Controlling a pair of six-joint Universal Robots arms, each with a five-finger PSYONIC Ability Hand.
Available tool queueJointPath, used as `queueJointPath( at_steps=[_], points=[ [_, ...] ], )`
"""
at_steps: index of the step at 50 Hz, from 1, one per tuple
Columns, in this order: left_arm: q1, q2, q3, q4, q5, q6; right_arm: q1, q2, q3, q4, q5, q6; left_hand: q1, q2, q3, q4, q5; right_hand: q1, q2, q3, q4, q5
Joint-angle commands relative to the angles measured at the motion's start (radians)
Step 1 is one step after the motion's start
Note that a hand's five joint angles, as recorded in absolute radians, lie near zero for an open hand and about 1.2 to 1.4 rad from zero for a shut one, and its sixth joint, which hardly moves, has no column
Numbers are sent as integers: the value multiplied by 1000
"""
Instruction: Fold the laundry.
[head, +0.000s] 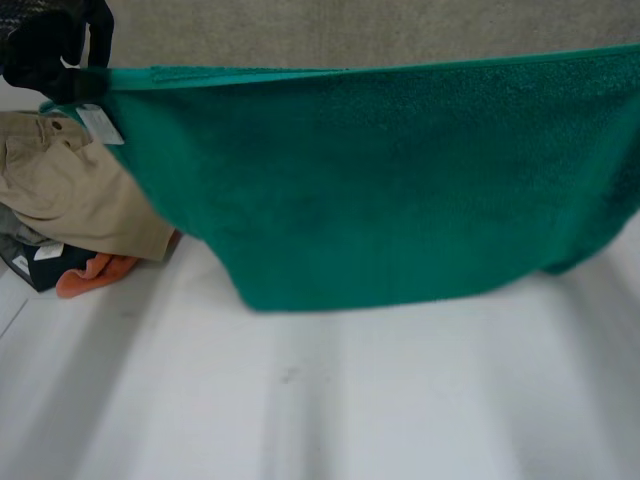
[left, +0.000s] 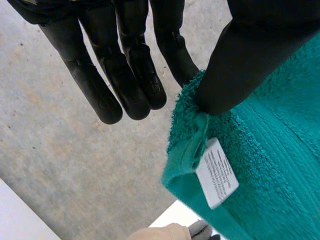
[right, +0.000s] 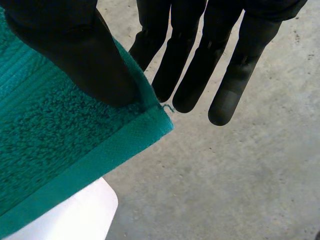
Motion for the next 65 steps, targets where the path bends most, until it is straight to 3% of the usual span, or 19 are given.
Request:
queueJointPath(
  at_steps=[1, 8, 13, 17, 23, 36, 47, 55, 59, 65],
  points=[
    [-46, -266, 128, -13, -59, 20, 35, 194, -77, 49, 0, -16, 234, 201, 207, 197, 239, 253, 215, 206, 197, 202],
    [-91, -545, 379, 31, -74, 63, 84, 375, -147, -68, 60, -21, 234, 201, 207, 197, 239, 253, 215, 206, 197, 202],
    [-95, -696, 768, 163, -103, -12, 109, 480, -319, -403, 157, 65, 234, 201, 207, 197, 239, 253, 215, 206, 197, 202],
    [-92, -714, 973, 261, -165, -124, 109, 489, -397, -667, 255, 168, 234, 201, 207, 197, 239, 253, 215, 206, 197, 202],
    [-98, -685, 1018, 350, -232, -205, 113, 462, -407, -853, 283, 251, 234, 201, 207, 197, 239, 253, 215, 206, 197, 202],
    [-63, -630, 676, 358, -229, -204, 115, 468, -319, -645, 172, 253, 234, 201, 207, 197, 239, 253, 215, 206, 197, 202],
    [-95, -668, 210, 369, -134, -158, 118, 485, -14, -482, 59, 204, 234, 201, 207, 197, 239, 253, 215, 206, 197, 202],
    [-103, -659, -48, 324, -125, 14, 106, 471, 179, -351, 33, 43, 234, 201, 207, 197, 239, 253, 215, 206, 197, 202],
    [-102, -580, -186, 263, -116, 126, 66, 399, 268, -199, 16, -89, 234, 201, 207, 197, 239, 253, 215, 206, 197, 202],
    [-106, -380, -367, 65, -110, 252, -17, 230, 429, 94, -10, -333, 234, 201, 207, 197, 239, 253, 215, 206, 197, 202]
  ],
)
